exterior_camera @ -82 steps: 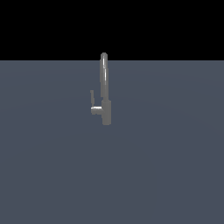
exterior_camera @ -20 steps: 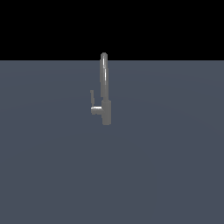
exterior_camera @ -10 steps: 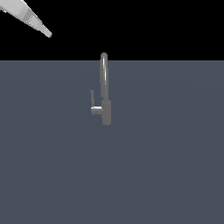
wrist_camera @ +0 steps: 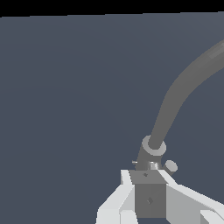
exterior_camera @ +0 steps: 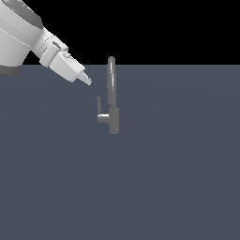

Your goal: Turn on the faucet by rotating a designated handle.

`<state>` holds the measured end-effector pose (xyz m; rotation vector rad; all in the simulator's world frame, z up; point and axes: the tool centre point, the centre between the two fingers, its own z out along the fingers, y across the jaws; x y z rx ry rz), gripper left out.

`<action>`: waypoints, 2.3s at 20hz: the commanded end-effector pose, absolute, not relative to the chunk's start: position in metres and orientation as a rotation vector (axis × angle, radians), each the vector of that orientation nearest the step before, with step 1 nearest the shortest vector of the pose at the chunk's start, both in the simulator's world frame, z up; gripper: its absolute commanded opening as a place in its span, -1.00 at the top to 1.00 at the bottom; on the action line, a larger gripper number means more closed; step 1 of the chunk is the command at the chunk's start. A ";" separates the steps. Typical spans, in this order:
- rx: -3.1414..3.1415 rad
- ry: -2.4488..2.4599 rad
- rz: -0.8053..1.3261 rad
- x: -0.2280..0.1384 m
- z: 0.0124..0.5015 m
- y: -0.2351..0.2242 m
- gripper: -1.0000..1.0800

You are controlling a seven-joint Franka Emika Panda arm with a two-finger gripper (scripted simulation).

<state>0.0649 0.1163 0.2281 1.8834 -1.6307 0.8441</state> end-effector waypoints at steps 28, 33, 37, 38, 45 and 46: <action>1.784 -1.754 0.762 0.065 0.159 0.079 1.00; 1.784 -1.754 0.762 0.051 0.162 0.079 1.00; 1.784 -1.754 0.762 0.040 0.165 0.078 1.00; 1.784 -1.754 0.762 0.037 0.166 0.078 1.00; 1.793 -1.750 0.769 0.028 0.168 0.080 1.00; 1.792 -1.751 0.769 0.025 0.167 0.080 1.00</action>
